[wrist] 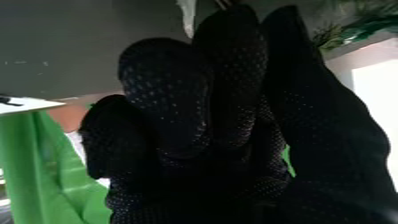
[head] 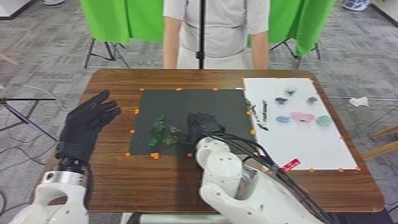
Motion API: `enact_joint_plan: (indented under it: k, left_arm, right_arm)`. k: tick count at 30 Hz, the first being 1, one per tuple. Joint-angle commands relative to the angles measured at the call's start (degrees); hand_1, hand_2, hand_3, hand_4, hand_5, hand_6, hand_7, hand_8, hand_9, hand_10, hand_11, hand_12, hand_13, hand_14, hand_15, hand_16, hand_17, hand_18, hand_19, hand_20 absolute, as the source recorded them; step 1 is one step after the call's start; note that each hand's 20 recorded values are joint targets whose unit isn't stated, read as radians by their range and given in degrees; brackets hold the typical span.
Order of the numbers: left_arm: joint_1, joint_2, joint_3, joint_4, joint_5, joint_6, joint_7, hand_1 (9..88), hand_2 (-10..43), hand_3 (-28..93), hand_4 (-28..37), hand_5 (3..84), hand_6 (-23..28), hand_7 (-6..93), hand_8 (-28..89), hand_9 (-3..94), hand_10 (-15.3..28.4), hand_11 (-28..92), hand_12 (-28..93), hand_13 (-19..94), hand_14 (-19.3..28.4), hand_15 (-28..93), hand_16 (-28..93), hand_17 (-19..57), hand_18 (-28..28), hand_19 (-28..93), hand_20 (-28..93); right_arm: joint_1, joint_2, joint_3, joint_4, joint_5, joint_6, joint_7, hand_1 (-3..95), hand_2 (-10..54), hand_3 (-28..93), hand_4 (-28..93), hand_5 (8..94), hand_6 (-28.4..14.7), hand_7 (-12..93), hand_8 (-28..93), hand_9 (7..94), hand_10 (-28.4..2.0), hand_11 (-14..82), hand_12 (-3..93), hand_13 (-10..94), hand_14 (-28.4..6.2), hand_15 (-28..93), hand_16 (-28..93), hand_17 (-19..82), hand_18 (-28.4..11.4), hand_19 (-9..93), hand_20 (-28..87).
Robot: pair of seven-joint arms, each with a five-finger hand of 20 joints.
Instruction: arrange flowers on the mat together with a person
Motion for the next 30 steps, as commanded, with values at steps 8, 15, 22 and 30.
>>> enact_joint_plan:
  k: [8,15,22,30]
  left_arm:
    - [0.8,-0.51,-0.02,-0.03,0.47,-0.58,-0.97,26.9,7.7,77,-23.5,41.7,12.1,8.2,-6,39.0,27.9,18,15,26,28.4,43,-3,-9.6,27.5,50,27]
    - [0.6,-0.75,0.04,0.13,0.54,-0.67,-1.3,26.9,7.8,77,-23.3,41.5,11.5,8.1,-6,39.0,26.9,19,14,27,28.4,46,-5,-8.5,27.1,50,27]
    - [0.4,-0.77,0.08,0.26,0.46,-0.57,-0.93,26.8,7.8,76,-23.0,41.0,10.6,8.5,-6,38.7,25.8,20,14,27,28.4,48,-6,-8.0,26.8,51,26]
    - [1.3,-0.55,-0.22,0.13,-0.05,0.13,0.44,26.1,7.0,77,-23.9,39.3,8.1,10.8,-8,39.0,20.2,25,12,29,27.2,53,-8,-7.0,26.3,52,24]
  right_arm:
    - [-1.4,-1.3,0.1,-3.2,0.0,0.4,-1.5,55.2,-4.1,44,-17,83.8,-0.1,15,1,93.7,-7.9,42.3,17.3,94,-5.3,53,21,67,-12.7,93,19]
    - [-1.3,-1.5,0.6,-4.3,0.1,1.9,-2.6,53.9,-4.3,44,-17,82.9,-0.5,14,1,93.7,-8.1,42.2,17.2,94,-5.5,53,21,67,-12.8,93,20]
    - [-1.6,-0.8,1.2,-5.4,0.5,3.6,-3.0,53.8,-4.5,44,-17,82.9,-0.8,14,1,93.7,-8.5,42.1,17.1,94,-5.6,53,21,67,-13.0,93,20]
    - [-3.1,3.3,7.7,-11.9,9.3,9.3,-5.3,45.2,-7.4,59,-22,83.9,-1.0,13,0,93.7,-9.7,41.4,17.5,93,-7.2,53,22,65,-14.8,93,23]
